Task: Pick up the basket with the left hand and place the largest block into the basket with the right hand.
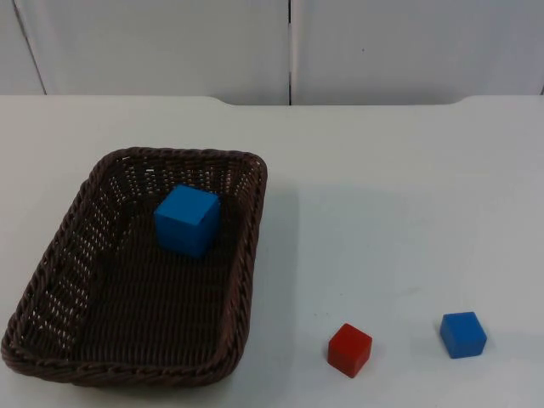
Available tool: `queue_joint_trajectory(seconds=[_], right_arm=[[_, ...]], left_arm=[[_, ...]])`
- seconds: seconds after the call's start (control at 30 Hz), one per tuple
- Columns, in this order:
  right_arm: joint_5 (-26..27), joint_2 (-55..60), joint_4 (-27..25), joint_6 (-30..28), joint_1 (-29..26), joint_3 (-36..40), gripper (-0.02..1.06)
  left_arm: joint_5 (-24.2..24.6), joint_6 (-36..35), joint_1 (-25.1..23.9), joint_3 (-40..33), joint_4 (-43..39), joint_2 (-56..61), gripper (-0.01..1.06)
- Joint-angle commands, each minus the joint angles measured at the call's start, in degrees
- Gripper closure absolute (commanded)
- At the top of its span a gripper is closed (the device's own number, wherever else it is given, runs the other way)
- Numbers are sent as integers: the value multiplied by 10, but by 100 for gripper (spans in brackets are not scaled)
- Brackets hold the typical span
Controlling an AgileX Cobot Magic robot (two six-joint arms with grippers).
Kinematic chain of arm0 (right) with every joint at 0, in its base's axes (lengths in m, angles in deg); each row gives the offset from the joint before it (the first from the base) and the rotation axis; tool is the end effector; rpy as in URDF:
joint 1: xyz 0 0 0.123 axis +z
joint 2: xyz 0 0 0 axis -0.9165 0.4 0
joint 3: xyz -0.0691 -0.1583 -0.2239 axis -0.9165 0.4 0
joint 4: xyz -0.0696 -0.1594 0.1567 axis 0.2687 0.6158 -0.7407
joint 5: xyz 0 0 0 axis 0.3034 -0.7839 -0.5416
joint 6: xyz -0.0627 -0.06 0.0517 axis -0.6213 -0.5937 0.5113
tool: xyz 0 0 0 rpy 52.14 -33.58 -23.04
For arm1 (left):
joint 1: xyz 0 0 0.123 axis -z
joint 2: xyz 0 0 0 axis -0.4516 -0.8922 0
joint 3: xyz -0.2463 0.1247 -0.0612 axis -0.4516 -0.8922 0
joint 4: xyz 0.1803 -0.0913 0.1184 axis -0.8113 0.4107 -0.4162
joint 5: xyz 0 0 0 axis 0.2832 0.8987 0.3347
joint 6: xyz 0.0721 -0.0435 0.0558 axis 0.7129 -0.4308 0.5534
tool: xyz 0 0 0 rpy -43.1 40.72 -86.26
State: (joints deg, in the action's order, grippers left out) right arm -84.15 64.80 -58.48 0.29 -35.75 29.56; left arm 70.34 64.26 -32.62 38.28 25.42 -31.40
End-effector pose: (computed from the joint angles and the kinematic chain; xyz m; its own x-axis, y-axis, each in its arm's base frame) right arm -0.0151 -0.0005 0.3078 -0.2368 -0.3056 -0.9222 -0.6060 0.7884 -0.1057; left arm 0.0076 -0.0051 0.3073 -0.4834 -0.0446 -0.8743 -0.0479 0.9986 -0.0245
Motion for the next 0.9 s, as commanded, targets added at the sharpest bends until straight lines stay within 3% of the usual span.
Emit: queue_joint_trajectory(seconds=[0.0,0.07,0.2,0.33,0.4,0.63,0.87], right_arm=[[-10,-18,18,23,-2,3,26],[-20,-40,23,34,-2,3,26],[-37,-46,32,41,-2,3,26],[-74,-46,48,86,-2,8,26],[-84,-46,48,82,-2,12,26],[-81,-46,48,50,-2,12,26],[-66,-46,42,74,-2,41,26]], left_arm=[[15,-6,12,4,-14,4,0],[21,-11,29,4,-54,23,0],[21,-21,39,4,-63,65,0],[21,-21,39,4,-68,110,0],[44,-21,39,8,-68,110,0],[63,-21,37,-22,-64,110,0],[34,-18,37,-60,-64,110,0]])
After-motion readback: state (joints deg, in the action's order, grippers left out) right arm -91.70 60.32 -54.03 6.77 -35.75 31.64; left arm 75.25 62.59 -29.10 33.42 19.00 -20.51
